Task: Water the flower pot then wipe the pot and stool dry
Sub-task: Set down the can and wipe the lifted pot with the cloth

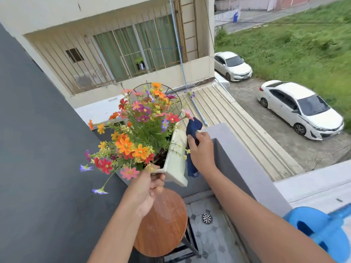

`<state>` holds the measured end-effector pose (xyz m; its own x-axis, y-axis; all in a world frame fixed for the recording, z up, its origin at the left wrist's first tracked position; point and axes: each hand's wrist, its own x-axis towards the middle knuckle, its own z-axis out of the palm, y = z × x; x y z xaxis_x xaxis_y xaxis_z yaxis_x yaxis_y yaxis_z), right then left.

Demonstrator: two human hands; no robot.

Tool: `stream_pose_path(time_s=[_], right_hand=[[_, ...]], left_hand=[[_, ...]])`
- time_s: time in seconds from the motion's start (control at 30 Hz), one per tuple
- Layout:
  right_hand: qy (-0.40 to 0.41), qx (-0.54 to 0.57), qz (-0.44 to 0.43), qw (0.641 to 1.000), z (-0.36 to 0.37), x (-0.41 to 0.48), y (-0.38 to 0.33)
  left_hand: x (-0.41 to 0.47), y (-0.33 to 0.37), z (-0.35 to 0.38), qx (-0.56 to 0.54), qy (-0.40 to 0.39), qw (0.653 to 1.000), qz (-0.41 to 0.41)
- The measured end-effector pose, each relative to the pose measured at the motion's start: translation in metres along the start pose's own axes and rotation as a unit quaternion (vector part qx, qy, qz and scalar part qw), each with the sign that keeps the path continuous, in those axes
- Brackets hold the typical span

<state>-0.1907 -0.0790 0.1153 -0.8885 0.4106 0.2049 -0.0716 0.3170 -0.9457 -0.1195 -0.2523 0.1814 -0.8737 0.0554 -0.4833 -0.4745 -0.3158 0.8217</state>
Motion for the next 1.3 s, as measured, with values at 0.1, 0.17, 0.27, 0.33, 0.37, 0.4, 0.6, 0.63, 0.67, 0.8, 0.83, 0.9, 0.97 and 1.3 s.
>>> stream_pose_path(time_s=[0.1,0.17,0.27,0.33,0.37,0.4,0.6,0.63,0.67,0.8,0.83,0.9,0.97,1.3], right_hand=[[-0.014,-0.013,0.015,1.000,0.003,-0.031,0.018],[-0.030,-0.005,-0.018,0.999,0.005,-0.055,0.015],[-0.045,0.006,-0.061,0.997,0.009,-0.081,0.003],[-0.036,0.020,-0.058,0.997,0.009,-0.088,-0.009],[-0.033,0.040,-0.050,0.997,0.007,-0.090,-0.016],[-0.032,0.068,-0.040,0.996,0.006,-0.089,-0.025],[-0.021,0.146,-0.024,0.989,-0.005,-0.062,-0.055],[-0.016,0.144,-0.020,0.989,-0.006,-0.054,-0.053],[-0.009,0.131,-0.018,0.991,-0.007,-0.045,-0.050],[-0.003,0.026,-0.018,1.000,-0.012,-0.019,-0.029],[-0.007,0.005,0.000,1.000,-0.012,-0.017,-0.021],[-0.020,-0.027,0.039,0.999,-0.010,-0.025,-0.007],[-0.037,-0.027,0.054,0.997,-0.005,-0.045,-0.002],[-0.037,0.149,0.057,0.986,-0.005,-0.083,-0.045]], left_hand=[[0.002,0.004,0.001,-0.010,0.009,1.000,0.011],[0.005,0.007,0.004,-0.006,0.018,0.999,0.026],[0.009,0.010,0.007,0.009,0.034,0.998,0.042],[0.009,0.007,0.009,0.034,0.047,0.997,0.049],[0.008,0.004,0.010,0.045,0.053,0.996,0.050],[0.007,0.001,0.011,0.051,0.055,0.996,0.052],[0.008,-0.004,0.011,0.043,0.030,0.998,0.034],[0.007,-0.004,0.011,0.047,0.024,0.998,0.031],[0.004,-0.004,0.010,0.052,0.017,0.998,0.030],[-0.002,-0.001,0.006,0.086,0.015,0.996,0.026],[-0.002,0.000,0.005,0.092,0.017,0.995,0.028],[-0.001,0.002,0.005,0.083,0.023,0.996,0.034],[0.000,0.003,0.008,0.071,0.031,0.996,0.039],[0.011,-0.007,0.009,0.120,0.068,0.988,0.070]])
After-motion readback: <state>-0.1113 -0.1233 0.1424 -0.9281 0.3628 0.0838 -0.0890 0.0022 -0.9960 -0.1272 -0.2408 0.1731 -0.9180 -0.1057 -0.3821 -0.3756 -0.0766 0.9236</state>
